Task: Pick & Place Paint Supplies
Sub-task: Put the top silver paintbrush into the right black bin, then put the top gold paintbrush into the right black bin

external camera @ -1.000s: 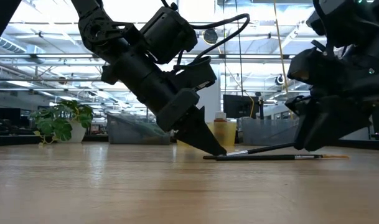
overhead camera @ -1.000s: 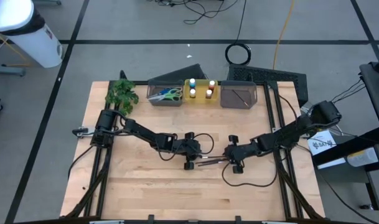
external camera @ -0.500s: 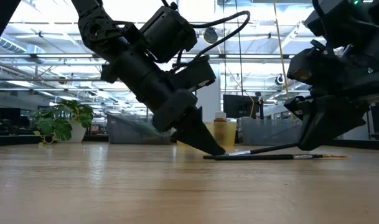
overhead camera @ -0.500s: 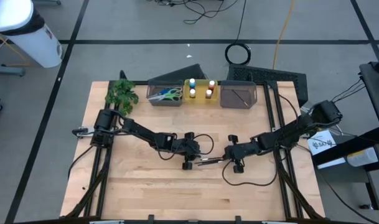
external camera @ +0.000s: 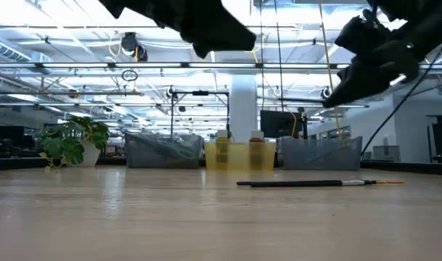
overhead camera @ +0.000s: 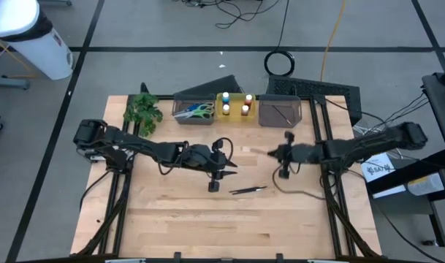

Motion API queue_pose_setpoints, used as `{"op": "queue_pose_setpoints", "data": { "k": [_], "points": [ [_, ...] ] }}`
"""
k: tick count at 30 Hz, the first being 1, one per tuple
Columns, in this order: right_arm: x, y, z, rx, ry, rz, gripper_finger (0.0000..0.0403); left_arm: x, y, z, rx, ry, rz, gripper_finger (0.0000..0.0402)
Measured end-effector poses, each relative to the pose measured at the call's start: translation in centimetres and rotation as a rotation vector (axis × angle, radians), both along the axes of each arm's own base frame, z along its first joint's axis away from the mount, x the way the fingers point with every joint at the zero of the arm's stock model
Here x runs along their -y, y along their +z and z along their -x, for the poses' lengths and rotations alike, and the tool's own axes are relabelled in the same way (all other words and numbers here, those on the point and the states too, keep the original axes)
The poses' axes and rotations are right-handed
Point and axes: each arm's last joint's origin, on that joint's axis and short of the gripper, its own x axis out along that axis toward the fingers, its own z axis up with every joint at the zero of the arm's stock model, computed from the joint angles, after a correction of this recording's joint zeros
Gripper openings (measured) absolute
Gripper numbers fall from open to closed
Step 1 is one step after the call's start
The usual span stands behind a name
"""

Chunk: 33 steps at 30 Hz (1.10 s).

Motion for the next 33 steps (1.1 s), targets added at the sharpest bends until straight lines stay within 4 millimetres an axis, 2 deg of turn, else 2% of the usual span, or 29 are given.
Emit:
{"op": "queue_pose_setpoints", "data": {
  "k": [7,14,17,23,33],
  "points": [
    [5.3,1.8,2.2,0.077,-0.301,0.050,0.0005,0.0,-0.7,-0.1,-0.040,0.003,0.002,0.0118],
    [10.2,0.8,3.7,-0.018,-0.597,0.056,0.0005,-0.2,-1.6,-0.5,-0.059,0.013,-0.003,0.0118],
    [11.8,0.2,4.1,-0.062,-0.660,0.048,0.0005,-0.3,-2.1,-0.6,-0.085,0.013,-0.011,0.0118],
    [13.7,-0.7,4.4,-0.114,-0.699,0.029,0.0019,-0.4,-2.6,-0.8,-0.094,0.016,-0.013,0.0118],
    [13.9,-0.8,4.3,-0.090,-0.717,0.016,0.0102,-0.4,-2.6,-0.8,-0.098,0.024,0.005,0.0118]
  ]
}}
